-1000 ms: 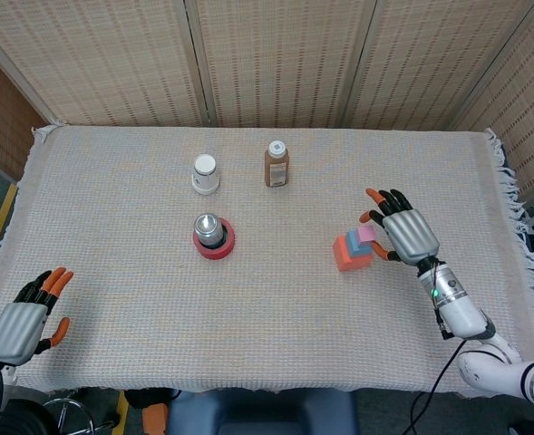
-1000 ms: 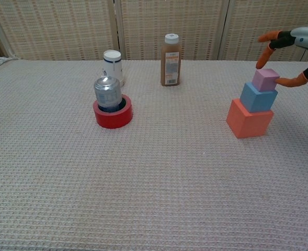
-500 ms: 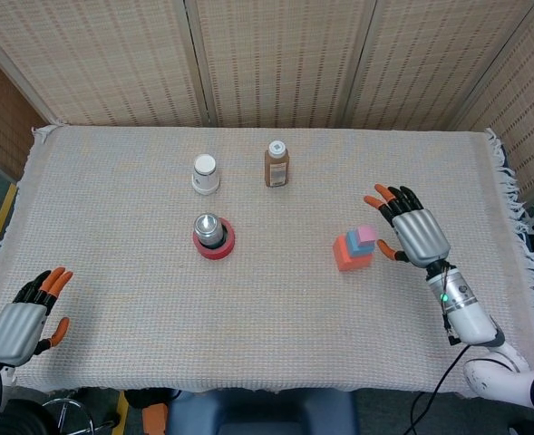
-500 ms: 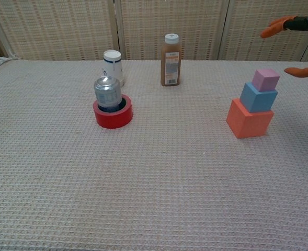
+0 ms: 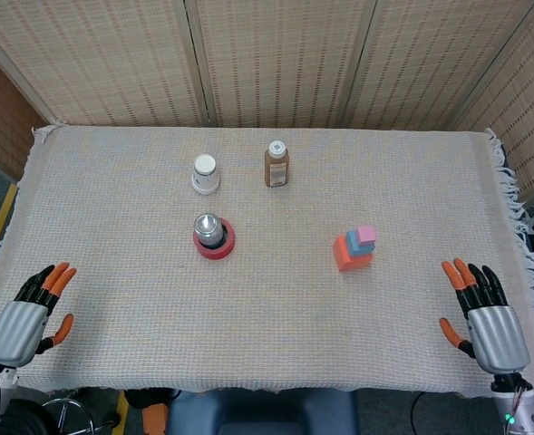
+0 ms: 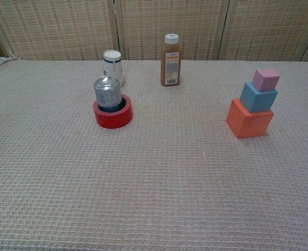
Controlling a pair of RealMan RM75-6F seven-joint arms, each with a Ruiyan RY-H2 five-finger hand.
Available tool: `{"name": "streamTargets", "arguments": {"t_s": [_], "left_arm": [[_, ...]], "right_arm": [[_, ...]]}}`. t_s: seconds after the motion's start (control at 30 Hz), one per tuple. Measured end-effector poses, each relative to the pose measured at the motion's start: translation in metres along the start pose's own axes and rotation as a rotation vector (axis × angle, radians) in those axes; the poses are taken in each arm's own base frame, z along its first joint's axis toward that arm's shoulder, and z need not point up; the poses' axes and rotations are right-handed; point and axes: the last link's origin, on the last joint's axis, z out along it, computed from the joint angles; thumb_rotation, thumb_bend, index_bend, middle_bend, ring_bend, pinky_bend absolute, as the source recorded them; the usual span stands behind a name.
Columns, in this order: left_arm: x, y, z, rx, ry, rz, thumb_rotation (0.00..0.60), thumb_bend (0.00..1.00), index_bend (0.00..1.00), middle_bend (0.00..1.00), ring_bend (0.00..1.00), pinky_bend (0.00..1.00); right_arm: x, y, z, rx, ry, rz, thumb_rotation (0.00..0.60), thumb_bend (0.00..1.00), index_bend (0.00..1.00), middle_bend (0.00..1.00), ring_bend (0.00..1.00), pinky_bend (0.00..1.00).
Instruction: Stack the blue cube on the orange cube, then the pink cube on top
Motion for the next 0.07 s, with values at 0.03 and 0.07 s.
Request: {"name": "streamTargets", "arguments": {"t_s": [0.03,0.07], "left_arm": [[-0.0006,0.0006,-0.0002,-0.003,0.000,-0.001,0.600,0.48,0.00,0.00,0.00,0.11],[-0.0013,0.0016,-0.0005,-0.007,-0.001,0.000,0.600,0.48,0.00,0.00,0.00,0.11]], "right_arm": [[0.0008,-0.0018,-0.0030,0.002,-0.010,0.011,0.600,0.22,0.00,0.00,0.00,0.00],[0.0014,-0.0029,-0.0048,0.004,-0.021,0.021,0.600,0.22,0.00,0.00,0.00,0.00]]}}
